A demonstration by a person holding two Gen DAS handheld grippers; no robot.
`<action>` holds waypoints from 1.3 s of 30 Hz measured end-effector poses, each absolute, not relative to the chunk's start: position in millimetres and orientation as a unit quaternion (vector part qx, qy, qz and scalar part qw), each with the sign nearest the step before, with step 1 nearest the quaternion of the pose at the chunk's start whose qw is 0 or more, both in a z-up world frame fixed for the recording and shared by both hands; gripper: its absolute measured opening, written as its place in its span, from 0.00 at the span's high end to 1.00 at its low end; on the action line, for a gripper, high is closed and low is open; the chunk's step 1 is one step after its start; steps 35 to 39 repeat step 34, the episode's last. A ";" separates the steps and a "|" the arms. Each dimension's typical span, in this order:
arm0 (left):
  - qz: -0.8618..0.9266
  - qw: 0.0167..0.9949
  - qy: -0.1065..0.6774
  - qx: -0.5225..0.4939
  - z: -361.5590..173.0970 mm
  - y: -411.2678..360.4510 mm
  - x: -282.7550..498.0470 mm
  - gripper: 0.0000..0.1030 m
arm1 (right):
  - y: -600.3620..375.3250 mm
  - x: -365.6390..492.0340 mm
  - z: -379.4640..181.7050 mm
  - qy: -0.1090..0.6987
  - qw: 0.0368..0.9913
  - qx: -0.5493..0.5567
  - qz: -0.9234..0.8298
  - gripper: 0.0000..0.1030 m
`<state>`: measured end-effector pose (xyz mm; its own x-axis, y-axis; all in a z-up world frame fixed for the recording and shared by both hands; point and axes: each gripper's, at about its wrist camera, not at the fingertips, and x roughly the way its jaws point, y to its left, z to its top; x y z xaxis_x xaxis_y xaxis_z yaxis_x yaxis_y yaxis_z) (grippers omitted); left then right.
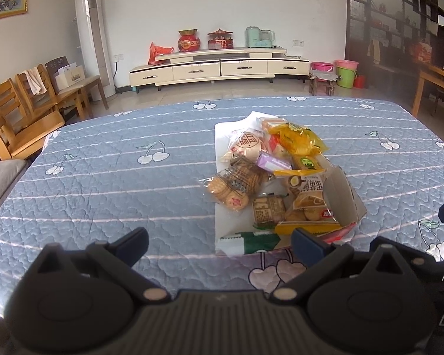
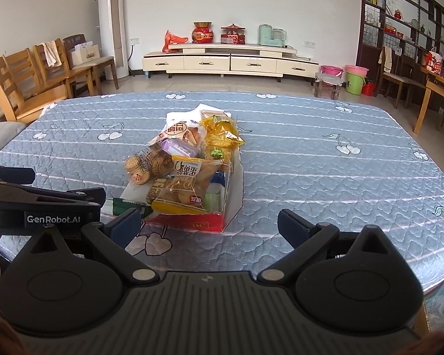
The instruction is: Organize snacks
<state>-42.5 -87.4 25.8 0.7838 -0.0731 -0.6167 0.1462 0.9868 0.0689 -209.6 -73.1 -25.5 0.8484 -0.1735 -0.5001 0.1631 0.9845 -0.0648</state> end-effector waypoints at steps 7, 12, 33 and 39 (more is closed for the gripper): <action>-0.058 0.941 0.328 0.056 25.1 -87.4 -40.4 0.01 | -75.4 -207.3 -27.8 0.263 0.961 -0.011 -0.087 0.00; -0.058 0.941 0.328 0.057 24.6 -87.5 -39.9 0.01 | -76.6 -206.7 -28.1 0.265 0.960 -0.011 -0.086 0.00; -0.063 0.942 0.327 0.049 25.8 -83.6 -36.9 0.01 | -78.8 -205.9 -27.6 0.263 0.961 -0.015 -0.085 0.00; -0.065 0.941 0.327 0.050 26.0 -83.5 -36.6 0.01 | -79.0 -205.8 -27.5 0.263 0.961 -0.016 -0.085 0.00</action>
